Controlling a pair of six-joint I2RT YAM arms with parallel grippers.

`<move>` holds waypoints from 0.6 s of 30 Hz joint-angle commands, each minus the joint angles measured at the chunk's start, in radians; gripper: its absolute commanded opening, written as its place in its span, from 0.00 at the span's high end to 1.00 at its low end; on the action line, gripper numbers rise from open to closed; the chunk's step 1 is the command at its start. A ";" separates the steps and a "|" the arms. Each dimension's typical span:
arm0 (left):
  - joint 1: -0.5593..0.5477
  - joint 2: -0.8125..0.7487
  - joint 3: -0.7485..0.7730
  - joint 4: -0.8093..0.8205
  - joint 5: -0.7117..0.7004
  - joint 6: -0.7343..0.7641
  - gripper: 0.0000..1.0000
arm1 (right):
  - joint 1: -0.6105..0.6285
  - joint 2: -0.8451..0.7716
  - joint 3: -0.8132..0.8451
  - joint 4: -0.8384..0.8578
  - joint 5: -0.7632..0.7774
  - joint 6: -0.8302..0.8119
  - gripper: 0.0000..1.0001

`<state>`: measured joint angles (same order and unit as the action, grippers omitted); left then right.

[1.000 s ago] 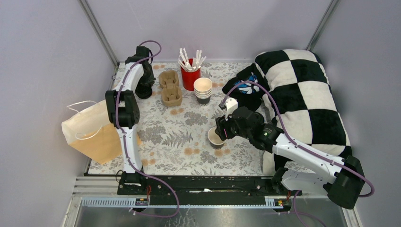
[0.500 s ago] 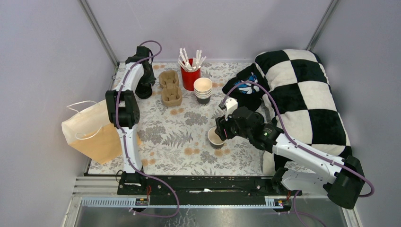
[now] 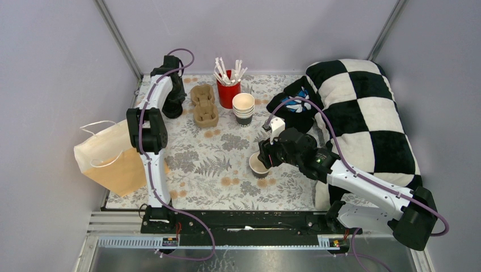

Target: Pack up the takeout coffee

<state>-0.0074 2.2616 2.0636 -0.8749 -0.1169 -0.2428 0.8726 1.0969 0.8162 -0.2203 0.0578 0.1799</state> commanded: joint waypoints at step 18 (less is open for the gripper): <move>0.006 0.036 0.050 0.008 -0.013 0.015 0.75 | 0.008 0.006 0.034 0.021 -0.029 0.007 0.41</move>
<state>-0.0074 2.2860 2.0640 -0.8749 -0.1173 -0.2379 0.8726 1.1004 0.8162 -0.2199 0.0399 0.1806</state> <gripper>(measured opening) 0.266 0.592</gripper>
